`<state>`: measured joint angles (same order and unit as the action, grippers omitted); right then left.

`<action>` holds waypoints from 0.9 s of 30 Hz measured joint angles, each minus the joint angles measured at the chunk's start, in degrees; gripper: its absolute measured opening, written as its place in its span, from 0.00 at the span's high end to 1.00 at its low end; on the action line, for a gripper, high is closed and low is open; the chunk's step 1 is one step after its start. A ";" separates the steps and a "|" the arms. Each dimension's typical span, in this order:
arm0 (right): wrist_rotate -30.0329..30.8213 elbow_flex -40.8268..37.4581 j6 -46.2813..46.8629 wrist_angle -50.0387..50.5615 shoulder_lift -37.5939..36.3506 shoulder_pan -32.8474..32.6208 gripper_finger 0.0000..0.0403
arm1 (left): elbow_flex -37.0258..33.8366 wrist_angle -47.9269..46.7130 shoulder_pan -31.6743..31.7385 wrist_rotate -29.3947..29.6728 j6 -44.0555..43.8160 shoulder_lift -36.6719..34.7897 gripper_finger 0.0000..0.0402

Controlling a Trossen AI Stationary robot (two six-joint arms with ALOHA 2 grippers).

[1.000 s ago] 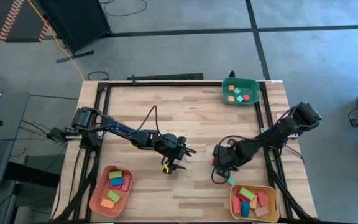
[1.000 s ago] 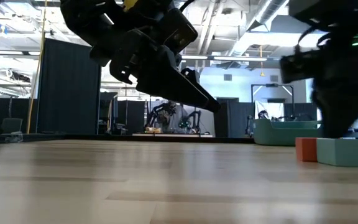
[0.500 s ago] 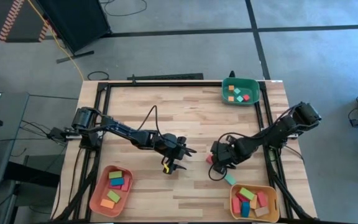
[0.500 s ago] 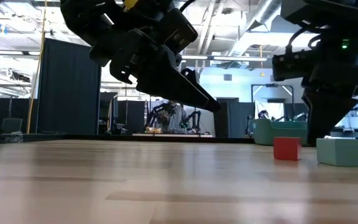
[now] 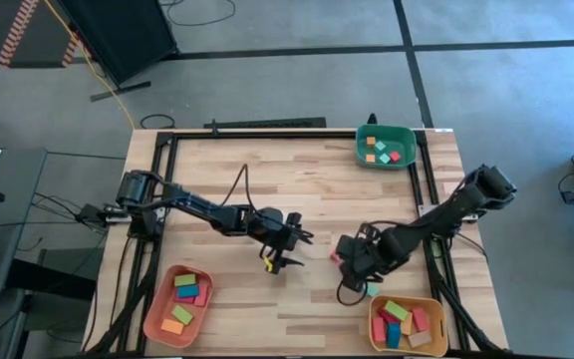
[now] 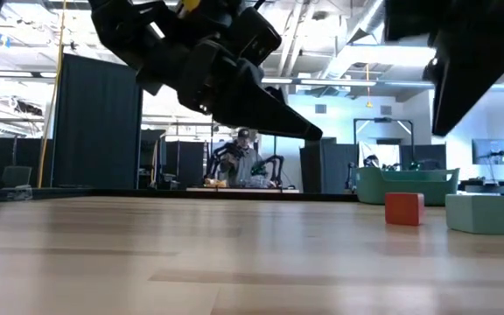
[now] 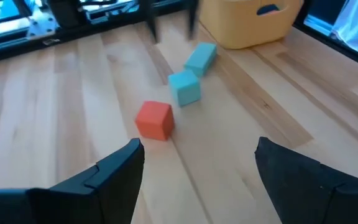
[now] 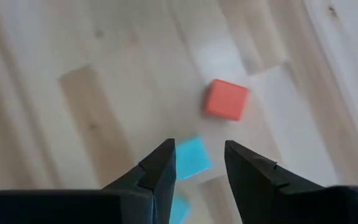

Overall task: Sort blocks by size
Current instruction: Put the small orange square block into the blue bin

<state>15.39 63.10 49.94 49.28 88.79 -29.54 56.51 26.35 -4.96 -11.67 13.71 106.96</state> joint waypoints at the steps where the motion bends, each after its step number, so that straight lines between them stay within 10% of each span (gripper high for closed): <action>1: 0.01 0.64 0.22 0.01 0.00 -0.71 0.59 | 0.00 0.26 0.21 -0.01 0.00 0.00 0.27; 17: 8.02 2.19 8.67 -0.31 0.65 -7.95 0.58 | 0.00 -7.65 0.80 0.80 1.98 0.00 0.27; 27: 8.77 2.19 6.63 -1.38 8.74 -1.47 0.38 | -0.07 -14.41 0.80 0.83 2.15 -1.79 0.27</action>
<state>24.16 65.30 56.57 47.90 97.53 -31.01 56.45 11.94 -4.16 -10.85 15.86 105.17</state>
